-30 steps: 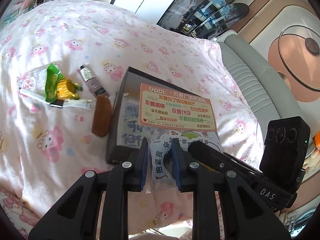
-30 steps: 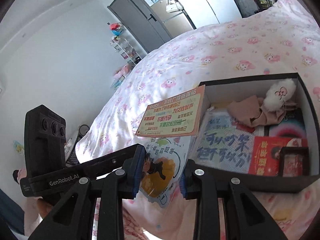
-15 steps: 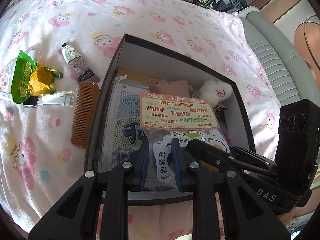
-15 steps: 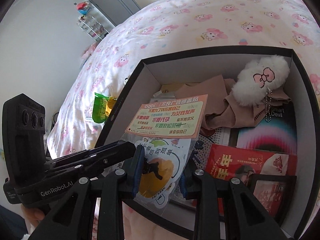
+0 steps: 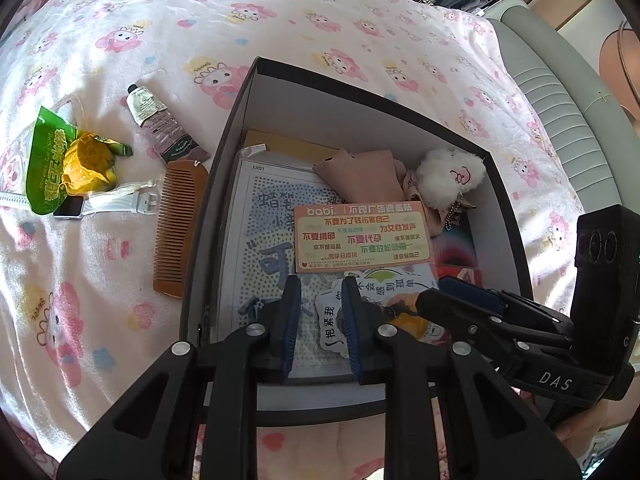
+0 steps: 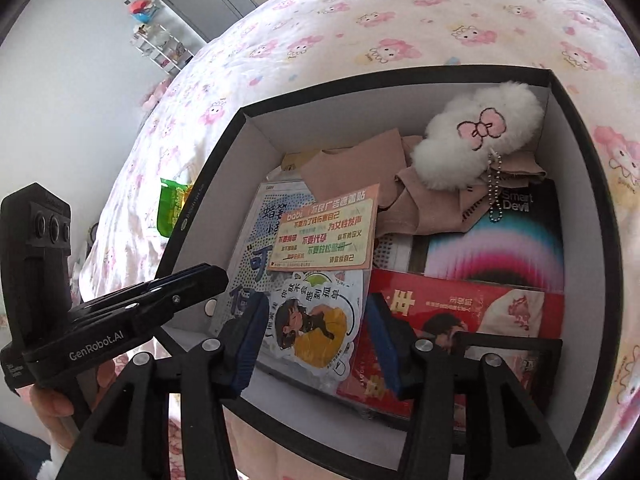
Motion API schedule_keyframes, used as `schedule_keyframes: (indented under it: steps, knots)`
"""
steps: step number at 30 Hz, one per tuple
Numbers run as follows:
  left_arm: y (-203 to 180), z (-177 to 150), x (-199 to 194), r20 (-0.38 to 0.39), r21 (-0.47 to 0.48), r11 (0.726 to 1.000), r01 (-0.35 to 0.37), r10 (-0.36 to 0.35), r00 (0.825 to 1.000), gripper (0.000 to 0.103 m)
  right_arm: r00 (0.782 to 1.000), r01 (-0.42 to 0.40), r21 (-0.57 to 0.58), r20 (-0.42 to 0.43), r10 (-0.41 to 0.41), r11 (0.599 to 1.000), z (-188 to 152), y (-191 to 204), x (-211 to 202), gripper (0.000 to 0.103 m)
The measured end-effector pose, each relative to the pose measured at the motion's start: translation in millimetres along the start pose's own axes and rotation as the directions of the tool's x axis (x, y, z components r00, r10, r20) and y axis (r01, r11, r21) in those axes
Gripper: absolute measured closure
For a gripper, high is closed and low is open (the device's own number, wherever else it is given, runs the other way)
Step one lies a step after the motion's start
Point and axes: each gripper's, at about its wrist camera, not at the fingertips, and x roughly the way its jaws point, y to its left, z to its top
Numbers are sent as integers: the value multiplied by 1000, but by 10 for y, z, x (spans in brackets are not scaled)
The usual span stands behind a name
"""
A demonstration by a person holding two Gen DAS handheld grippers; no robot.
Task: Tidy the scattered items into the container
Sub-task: 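Carry the sticker pack into the black box and open the left gripper, then withdraw the left gripper from the box back toward the remaining items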
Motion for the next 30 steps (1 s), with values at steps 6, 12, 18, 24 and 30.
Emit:
schedule_keyframes:
  steps: [6,12,18,24,30]
  knots:
    - [-4,-18,58,-13,-4,1000,2,-2,1000,83,979,198,-25,59,-196,980,-4,-98,-140,57]
    - [-372,-15,254,-92,82,994,67,-59,994,83,956,281,-34,93,-277,959,-56,-97,-209,57]
    - [-924,-85,570,-186,257,964,63,-14,982,74,966,185,57,174,-193,981,-95,-226,-524,57]
    - [-1131,-137,774,-197,310,950,-34,100,975,66,962,151,103,215,-170,983,-119,-306,-762,56]
    - [-1121,-130,796,-167,361,915,-180,253,953,64,964,136,118,213,-159,984,-139,-346,-709,56]
